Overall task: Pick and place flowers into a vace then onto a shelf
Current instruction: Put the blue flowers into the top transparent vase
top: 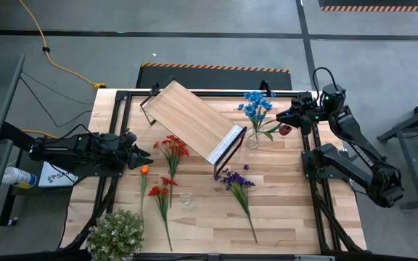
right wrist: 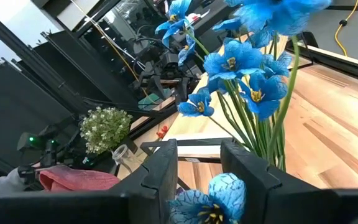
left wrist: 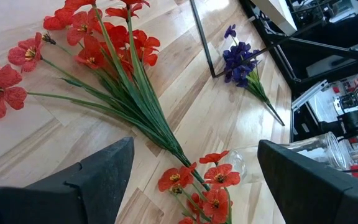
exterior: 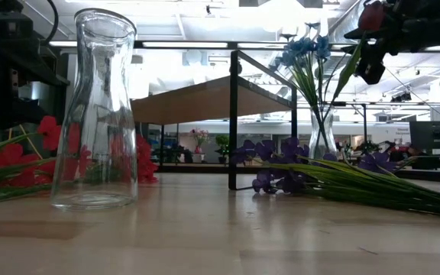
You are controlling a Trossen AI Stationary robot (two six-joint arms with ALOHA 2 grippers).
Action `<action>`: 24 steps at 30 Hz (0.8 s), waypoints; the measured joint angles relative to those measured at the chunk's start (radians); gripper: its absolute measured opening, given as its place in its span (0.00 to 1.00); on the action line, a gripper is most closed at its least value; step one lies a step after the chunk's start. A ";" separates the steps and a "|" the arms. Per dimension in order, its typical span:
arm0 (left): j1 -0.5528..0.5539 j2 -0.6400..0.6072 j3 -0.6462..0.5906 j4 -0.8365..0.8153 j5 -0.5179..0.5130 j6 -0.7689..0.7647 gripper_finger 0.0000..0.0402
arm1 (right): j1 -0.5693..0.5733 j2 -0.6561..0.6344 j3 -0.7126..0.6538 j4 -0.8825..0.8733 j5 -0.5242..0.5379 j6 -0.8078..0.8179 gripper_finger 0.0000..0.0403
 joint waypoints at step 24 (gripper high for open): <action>0.000 0.000 0.000 0.000 0.000 0.000 0.94 | -0.001 0.001 0.000 0.001 0.060 0.051 0.30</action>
